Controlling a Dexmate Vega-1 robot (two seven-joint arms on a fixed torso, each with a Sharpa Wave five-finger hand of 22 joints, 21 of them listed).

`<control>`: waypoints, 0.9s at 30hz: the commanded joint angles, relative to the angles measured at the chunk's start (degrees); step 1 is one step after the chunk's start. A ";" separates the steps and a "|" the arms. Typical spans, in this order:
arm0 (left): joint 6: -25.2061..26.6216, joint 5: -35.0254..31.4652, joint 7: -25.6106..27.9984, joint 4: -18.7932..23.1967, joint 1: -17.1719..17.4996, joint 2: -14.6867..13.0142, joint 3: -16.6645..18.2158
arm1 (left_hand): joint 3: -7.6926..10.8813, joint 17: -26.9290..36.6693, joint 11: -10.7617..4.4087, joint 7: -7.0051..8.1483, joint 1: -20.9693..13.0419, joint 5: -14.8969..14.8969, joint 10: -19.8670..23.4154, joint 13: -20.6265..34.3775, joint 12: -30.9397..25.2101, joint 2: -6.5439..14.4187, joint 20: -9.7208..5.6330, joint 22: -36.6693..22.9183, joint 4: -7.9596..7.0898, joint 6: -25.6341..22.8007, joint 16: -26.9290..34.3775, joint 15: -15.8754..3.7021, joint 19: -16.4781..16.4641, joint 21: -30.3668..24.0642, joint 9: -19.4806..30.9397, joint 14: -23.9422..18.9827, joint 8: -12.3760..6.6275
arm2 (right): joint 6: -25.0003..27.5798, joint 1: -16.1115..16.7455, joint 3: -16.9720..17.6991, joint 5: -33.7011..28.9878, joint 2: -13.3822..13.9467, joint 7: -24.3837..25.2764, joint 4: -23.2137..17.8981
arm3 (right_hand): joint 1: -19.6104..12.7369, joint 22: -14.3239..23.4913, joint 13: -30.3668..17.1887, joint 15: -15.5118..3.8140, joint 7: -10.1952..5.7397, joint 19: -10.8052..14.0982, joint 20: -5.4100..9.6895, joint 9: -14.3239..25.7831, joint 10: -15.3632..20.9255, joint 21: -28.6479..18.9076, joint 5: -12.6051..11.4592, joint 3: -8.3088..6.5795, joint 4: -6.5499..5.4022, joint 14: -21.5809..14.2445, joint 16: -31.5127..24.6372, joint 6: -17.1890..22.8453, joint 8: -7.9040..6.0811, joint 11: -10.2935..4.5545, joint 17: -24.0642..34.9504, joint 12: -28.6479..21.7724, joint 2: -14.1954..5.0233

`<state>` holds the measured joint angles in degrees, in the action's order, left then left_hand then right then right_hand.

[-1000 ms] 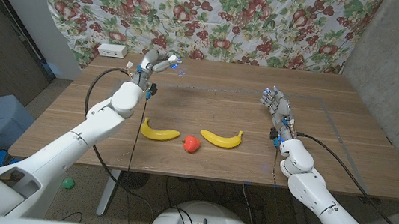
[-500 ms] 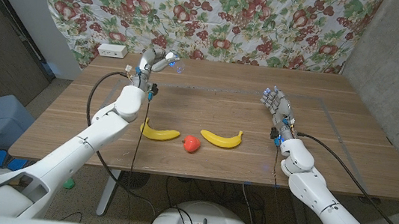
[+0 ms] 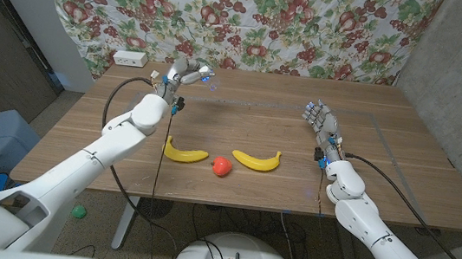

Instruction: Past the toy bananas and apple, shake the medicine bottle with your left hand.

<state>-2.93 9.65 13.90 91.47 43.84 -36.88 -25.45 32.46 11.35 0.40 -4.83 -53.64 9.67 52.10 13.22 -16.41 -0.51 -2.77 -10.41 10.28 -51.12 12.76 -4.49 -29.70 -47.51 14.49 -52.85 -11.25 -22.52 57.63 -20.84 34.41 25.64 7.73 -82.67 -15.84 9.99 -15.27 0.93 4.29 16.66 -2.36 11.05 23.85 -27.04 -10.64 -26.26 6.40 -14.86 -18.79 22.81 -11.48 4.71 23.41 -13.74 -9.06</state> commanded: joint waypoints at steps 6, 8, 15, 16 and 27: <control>8.26 1.68 -10.82 3.12 -3.78 -4.79 -3.29 | 0.30 0.26 -9.79 0.93 -10.00 0.44 10.25 0.17 -0.42 10.06 -5.24 -0.06 -0.30 -3.36 0.20 -8.93 0.68 -0.36 0.07 -2.48 -0.30 | -0.55 0.66 0.36 0.36 0.53 -0.50 -0.41 | -0.03 0.25 -0.30 -0.06 -0.01 0.56 0.03 0.18 0.39 0.41 -0.27 -0.07 0.17 -0.56 0.02 0.66 -0.18 0.03 0.17 0.35 -0.33; 8.52 1.72 -11.04 3.28 -3.88 -4.92 -3.42 | 0.30 0.26 -9.75 0.88 -10.01 0.45 10.31 0.22 -0.46 10.06 -5.25 -0.05 -0.28 -3.34 0.20 -9.00 0.66 -0.41 0.07 -2.48 -0.29 | -0.51 0.88 0.48 0.55 0.55 -0.42 -0.64 | -0.03 0.26 -0.30 -0.10 -0.03 0.58 0.05 0.18 0.37 0.43 -0.27 -0.07 0.17 -0.54 0.02 0.66 -0.18 -0.04 0.18 0.36 -0.33; 8.88 1.81 -11.02 3.81 -3.79 -5.18 -3.56 | 0.30 0.26 -9.78 0.80 -9.98 0.45 10.20 0.26 -0.40 10.06 -5.28 -0.04 -0.30 -3.40 0.19 -8.96 0.64 -0.54 0.07 -2.48 -0.30 | -0.76 1.35 0.64 0.70 0.73 -0.57 -0.82 | -0.03 0.26 -0.31 -0.08 0.01 0.62 0.04 0.18 0.35 0.53 -0.27 -0.07 0.17 -0.54 0.03 0.67 -0.18 -0.06 0.19 0.37 -0.34; 8.77 1.78 -10.81 3.88 -3.67 -5.17 -3.51 | 0.31 0.26 -9.95 0.84 -9.99 0.46 10.11 0.25 -0.35 10.07 -5.29 -0.04 -0.30 -3.38 0.19 -8.99 0.64 -0.57 0.06 -2.50 -0.29 | -0.81 1.38 0.63 0.68 0.78 -0.65 -0.82 | -0.03 0.26 -0.30 0.00 -0.01 0.61 0.02 0.18 0.34 0.55 -0.27 -0.07 0.17 -0.54 0.03 0.67 -0.18 -0.04 0.19 0.37 -0.34; 2.83 0.24 -1.94 3.57 0.17 -2.61 -1.14 | 0.36 0.20 -9.79 0.82 -9.98 0.46 10.13 0.21 -0.27 10.04 -5.23 -0.02 -0.28 -3.31 0.08 -9.03 0.71 -0.74 0.05 -2.35 -0.26 | -0.92 1.77 0.77 0.65 1.02 -0.67 -1.26 | -0.02 0.27 -0.30 -0.04 -0.03 0.68 0.05 0.18 0.38 0.70 -0.27 -0.08 0.17 -0.54 0.04 0.68 -0.18 0.02 0.21 0.37 -0.33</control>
<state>4.39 11.24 5.26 95.11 41.11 -41.40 -28.43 32.40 11.30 0.30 -4.82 -53.77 9.75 52.20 13.17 -16.58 -0.64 -2.67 -10.41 10.23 -51.13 12.74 -4.62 -29.18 -47.94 14.37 -52.73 -11.04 -23.28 58.98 -20.21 35.00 26.39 7.22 -83.52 -15.84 9.99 -15.28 0.93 4.29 17.09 -2.36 11.05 23.84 -26.62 -10.63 -26.26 6.40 -14.86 -18.79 22.81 -11.48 4.70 23.53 -13.74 -9.06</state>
